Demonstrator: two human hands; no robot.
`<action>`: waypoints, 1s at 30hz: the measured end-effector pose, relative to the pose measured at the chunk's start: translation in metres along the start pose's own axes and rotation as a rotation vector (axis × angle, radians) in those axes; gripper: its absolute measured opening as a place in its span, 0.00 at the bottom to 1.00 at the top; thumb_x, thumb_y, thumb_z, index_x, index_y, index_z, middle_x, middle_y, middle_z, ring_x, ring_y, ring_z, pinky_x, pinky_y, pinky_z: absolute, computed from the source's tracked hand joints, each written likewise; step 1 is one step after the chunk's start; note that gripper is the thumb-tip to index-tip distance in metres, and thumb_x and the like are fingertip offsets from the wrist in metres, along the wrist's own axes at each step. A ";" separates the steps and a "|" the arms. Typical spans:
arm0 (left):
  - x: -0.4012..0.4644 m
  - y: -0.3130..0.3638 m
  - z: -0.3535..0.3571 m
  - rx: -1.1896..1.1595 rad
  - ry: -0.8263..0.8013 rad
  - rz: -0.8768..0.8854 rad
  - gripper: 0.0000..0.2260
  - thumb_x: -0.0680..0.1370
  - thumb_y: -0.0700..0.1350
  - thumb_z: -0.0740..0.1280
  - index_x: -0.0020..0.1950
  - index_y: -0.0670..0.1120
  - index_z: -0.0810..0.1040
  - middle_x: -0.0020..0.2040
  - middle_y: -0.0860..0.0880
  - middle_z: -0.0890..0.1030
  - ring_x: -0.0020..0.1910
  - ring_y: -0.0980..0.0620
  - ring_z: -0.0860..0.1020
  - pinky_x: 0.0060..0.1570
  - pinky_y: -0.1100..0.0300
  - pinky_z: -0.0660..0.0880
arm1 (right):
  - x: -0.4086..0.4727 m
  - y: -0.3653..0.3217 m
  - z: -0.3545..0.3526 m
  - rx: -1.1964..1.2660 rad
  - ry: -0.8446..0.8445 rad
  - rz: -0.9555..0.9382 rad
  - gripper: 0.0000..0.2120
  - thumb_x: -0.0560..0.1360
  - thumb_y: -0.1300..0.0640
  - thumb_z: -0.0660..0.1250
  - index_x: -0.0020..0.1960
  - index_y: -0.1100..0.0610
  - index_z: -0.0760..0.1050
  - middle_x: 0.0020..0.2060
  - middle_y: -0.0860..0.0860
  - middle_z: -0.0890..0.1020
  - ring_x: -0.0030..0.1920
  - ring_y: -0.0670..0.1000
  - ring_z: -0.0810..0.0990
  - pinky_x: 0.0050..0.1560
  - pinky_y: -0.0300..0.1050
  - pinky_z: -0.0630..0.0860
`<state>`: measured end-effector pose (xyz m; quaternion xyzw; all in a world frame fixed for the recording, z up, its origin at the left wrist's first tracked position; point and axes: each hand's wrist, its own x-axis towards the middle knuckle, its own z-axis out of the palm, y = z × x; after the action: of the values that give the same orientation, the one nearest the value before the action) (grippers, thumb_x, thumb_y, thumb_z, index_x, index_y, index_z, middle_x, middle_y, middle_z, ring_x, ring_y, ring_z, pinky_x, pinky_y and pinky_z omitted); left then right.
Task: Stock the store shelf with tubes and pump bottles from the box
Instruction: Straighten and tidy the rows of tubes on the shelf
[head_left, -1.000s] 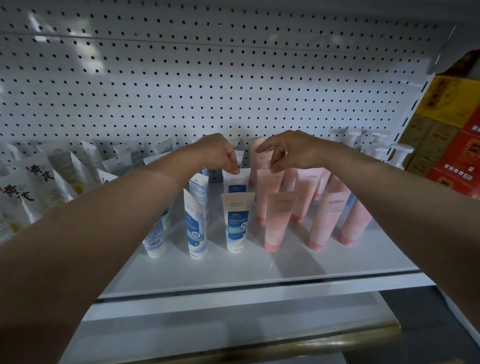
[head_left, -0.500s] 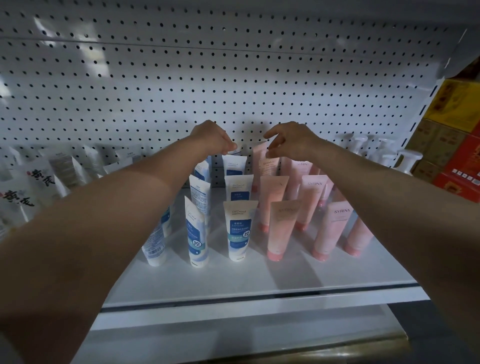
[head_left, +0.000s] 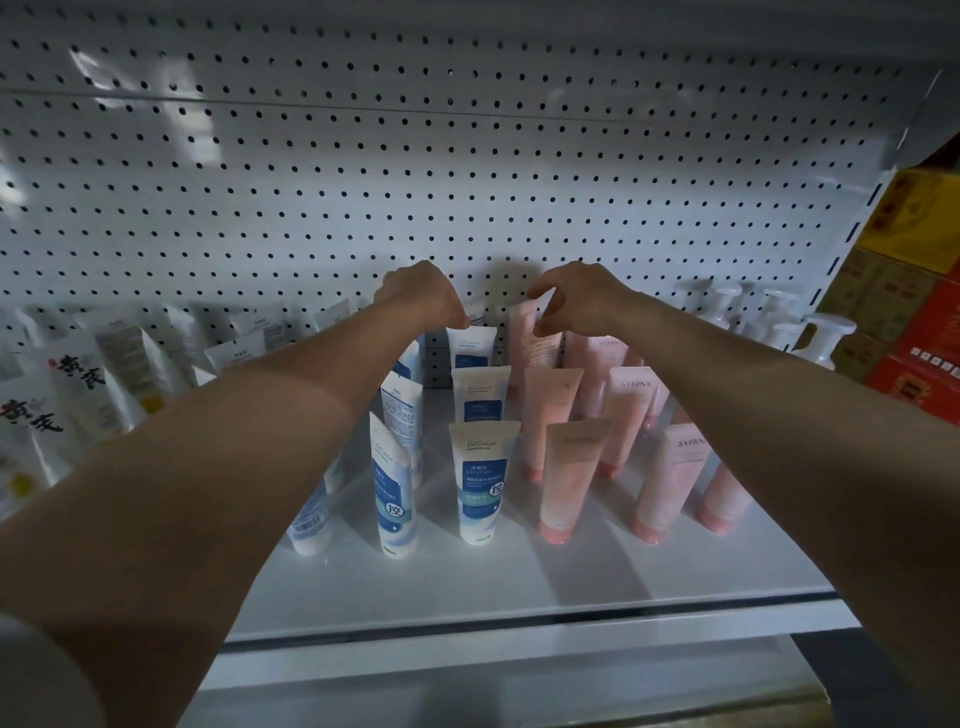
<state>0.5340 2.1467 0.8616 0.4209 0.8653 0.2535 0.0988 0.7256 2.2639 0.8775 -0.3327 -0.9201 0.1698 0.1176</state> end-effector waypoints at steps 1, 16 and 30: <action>0.001 0.000 0.000 -0.003 0.002 -0.004 0.24 0.61 0.57 0.79 0.52 0.47 0.84 0.54 0.47 0.83 0.59 0.45 0.77 0.59 0.49 0.77 | 0.000 0.000 0.000 0.000 -0.001 0.003 0.28 0.68 0.54 0.80 0.66 0.50 0.77 0.49 0.50 0.85 0.55 0.51 0.81 0.58 0.46 0.76; 0.016 -0.001 0.009 0.015 -0.001 -0.035 0.25 0.61 0.58 0.81 0.52 0.46 0.83 0.51 0.46 0.83 0.55 0.45 0.79 0.56 0.50 0.78 | 0.001 0.001 0.002 -0.034 0.033 0.029 0.28 0.69 0.52 0.79 0.67 0.52 0.77 0.48 0.49 0.76 0.53 0.51 0.76 0.53 0.43 0.70; 0.019 -0.004 0.010 0.032 -0.046 0.012 0.21 0.64 0.54 0.81 0.52 0.46 0.84 0.53 0.48 0.83 0.52 0.48 0.80 0.57 0.51 0.78 | 0.006 -0.005 0.004 -0.076 0.044 0.118 0.28 0.69 0.56 0.77 0.68 0.55 0.76 0.62 0.53 0.78 0.55 0.52 0.76 0.50 0.43 0.72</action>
<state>0.5236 2.1630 0.8521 0.4335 0.8642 0.2302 0.1104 0.7171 2.2631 0.8762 -0.3943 -0.9019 0.1339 0.1150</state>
